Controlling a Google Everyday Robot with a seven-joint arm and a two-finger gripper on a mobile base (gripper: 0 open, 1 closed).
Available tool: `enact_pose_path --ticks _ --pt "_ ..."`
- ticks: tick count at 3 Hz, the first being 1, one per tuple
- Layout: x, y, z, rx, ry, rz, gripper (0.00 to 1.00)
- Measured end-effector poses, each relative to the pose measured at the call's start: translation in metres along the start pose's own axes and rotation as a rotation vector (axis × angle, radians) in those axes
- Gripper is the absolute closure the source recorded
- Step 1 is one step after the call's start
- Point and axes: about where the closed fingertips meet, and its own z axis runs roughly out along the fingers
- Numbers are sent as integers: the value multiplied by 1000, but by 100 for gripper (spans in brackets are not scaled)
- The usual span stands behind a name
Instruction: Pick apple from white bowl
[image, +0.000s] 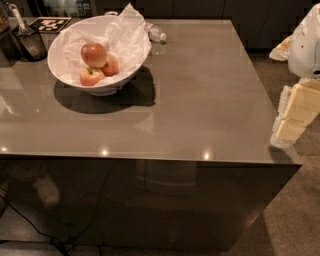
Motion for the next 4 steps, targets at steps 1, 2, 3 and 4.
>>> enact_pose_path --ticks 1,2,3,4 --pt "-20 -5 -6 8 29 -36 0" --pt "-20 -5 -6 8 29 -36 0" --pt "-54 -21 -17 38 -57 -73 0" --pt "-101 -43 -34 58 -100 -134 0"
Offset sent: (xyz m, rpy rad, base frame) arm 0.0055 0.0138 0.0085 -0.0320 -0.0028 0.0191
